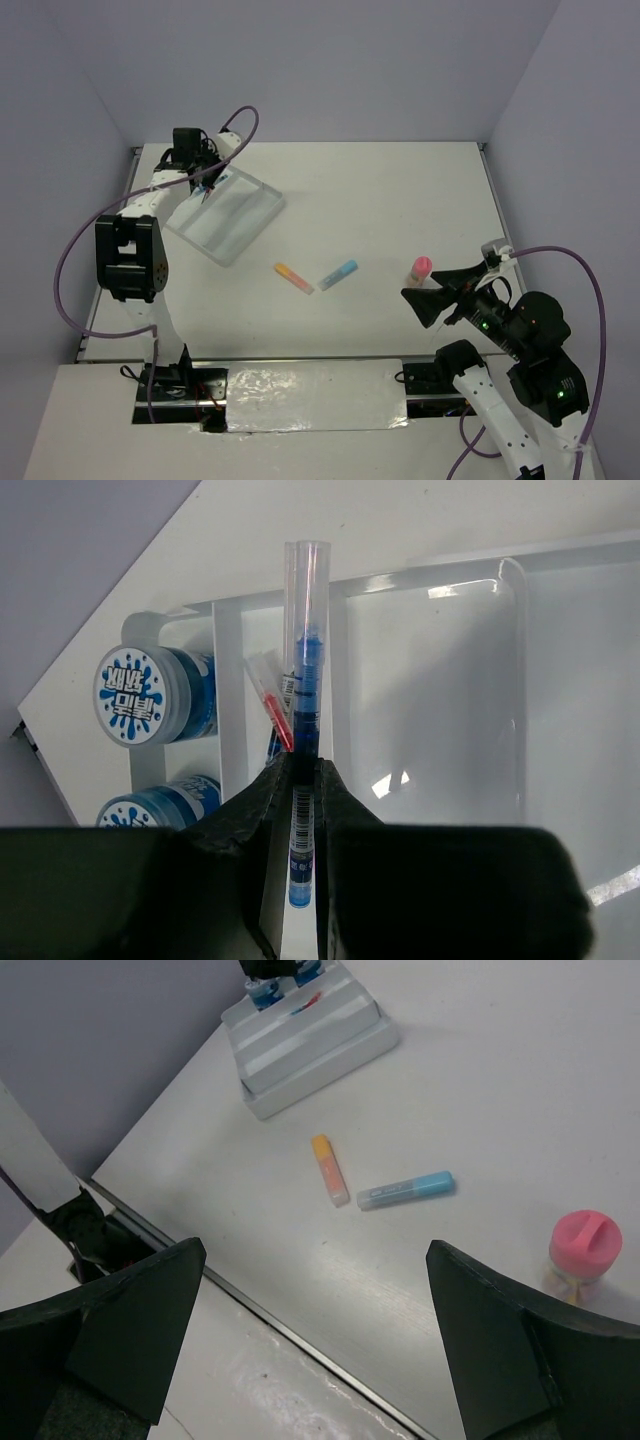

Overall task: Sort the stationery into containers
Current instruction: Place the pen in the storage box.

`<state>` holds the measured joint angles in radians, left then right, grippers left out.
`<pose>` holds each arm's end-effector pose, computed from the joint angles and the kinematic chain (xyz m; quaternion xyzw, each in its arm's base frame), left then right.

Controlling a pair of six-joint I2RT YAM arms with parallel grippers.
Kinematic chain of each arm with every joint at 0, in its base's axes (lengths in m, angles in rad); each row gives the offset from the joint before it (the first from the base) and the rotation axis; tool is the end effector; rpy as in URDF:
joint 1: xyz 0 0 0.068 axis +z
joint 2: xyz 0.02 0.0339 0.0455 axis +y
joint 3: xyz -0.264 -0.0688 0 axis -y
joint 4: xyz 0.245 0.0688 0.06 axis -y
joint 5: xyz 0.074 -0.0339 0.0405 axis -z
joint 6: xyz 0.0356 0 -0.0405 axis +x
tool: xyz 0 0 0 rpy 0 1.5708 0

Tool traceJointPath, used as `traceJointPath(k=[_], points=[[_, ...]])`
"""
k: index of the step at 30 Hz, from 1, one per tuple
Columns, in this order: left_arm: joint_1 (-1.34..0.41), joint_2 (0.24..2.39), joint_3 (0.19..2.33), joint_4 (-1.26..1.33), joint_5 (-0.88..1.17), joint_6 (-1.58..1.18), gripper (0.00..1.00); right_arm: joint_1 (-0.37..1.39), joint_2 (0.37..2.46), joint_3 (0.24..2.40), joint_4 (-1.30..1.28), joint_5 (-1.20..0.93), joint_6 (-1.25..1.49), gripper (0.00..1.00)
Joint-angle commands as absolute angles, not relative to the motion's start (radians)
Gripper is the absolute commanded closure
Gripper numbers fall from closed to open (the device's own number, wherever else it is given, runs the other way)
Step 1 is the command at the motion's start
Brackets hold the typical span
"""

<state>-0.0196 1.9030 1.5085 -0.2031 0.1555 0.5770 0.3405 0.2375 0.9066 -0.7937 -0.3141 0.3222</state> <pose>0.4454 -0.0142 0.2629 0.2937 0.8317 0.0623 0.4671 0.0203 0.0188 0.3612 -0.1103 0.7396 0.3235 0.5799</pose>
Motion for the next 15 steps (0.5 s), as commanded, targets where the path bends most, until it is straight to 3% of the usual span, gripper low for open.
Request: traceJointPath(k=[1, 3, 6, 15], points=[[-0.005, 1.914, 1.497, -0.12, 0.207, 0.611, 0.95, 0.342, 0.253, 0.928, -0.756, -0.322, 0.285, 0.0], [0.03, 1.924, 1.485, -0.115, 0.221, 0.595, 0.86, 0.344, 0.261, 0.939, -0.756, -0.328, 0.281, 0.0], [0.069, 1.934, 1.46, -0.077, 0.219, 0.571, 0.81, 0.344, 0.268, 0.946, -0.759, -0.333, 0.276, 0.0], [0.107, 2.002, 1.52, -0.097, 0.253, 0.538, 0.75, 0.344, 0.281, 0.948, -0.753, -0.333, 0.276, 0.0]])
